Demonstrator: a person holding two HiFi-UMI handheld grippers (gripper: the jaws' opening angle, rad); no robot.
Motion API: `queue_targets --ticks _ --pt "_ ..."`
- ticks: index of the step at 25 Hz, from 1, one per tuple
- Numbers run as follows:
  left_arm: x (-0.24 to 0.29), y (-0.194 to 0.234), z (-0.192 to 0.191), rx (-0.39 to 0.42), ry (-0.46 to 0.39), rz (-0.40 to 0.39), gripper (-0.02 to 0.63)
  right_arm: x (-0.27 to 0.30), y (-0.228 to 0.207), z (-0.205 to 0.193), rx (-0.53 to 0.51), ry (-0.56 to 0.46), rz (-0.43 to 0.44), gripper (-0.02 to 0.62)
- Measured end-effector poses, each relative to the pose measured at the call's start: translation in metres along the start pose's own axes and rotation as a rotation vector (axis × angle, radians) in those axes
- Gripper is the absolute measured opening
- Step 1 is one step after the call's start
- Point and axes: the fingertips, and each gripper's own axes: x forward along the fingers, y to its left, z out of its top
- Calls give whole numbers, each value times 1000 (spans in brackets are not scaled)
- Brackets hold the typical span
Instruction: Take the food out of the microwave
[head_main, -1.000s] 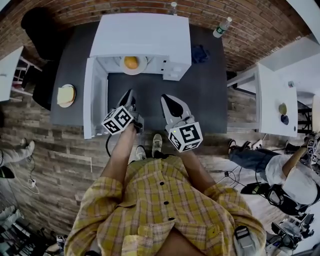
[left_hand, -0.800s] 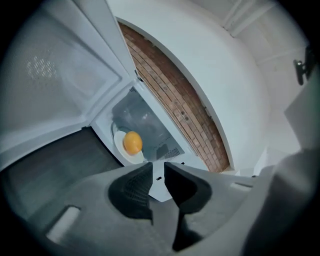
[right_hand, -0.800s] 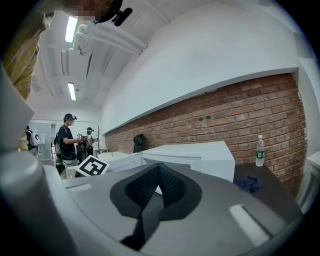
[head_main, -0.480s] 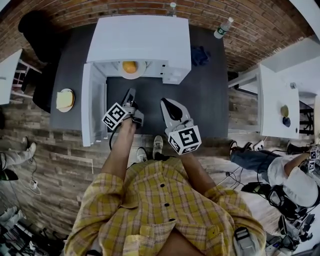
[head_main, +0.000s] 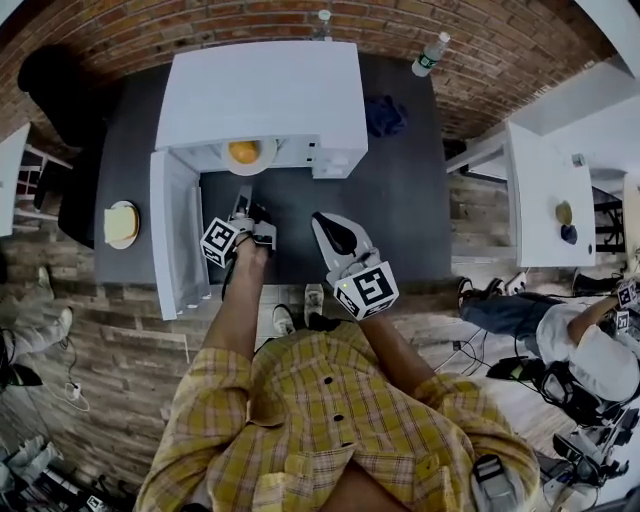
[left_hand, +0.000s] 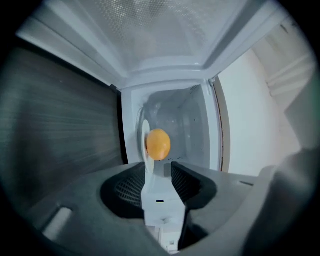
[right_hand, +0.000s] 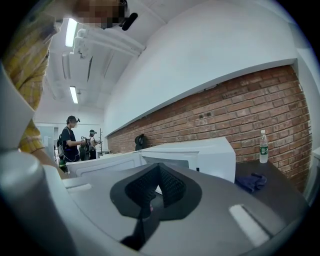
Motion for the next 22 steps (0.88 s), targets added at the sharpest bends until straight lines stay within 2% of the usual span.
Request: queue_targets --ticks 4,11,15,22 --pt "9 17 9 -76 -60 6 157 -2 -6 -6 -3 14 -12 2" --pt "24 31 17 -135 -103 15 146 0 -10 -5 -4 12 -18 2" --pt "32 32 20 -144 -128 33 109 0 -13 -9 -1 17 -28 2" --pt "45 31 20 -154 -129 45 109 -1 -13 -7 3 22 -32 2"
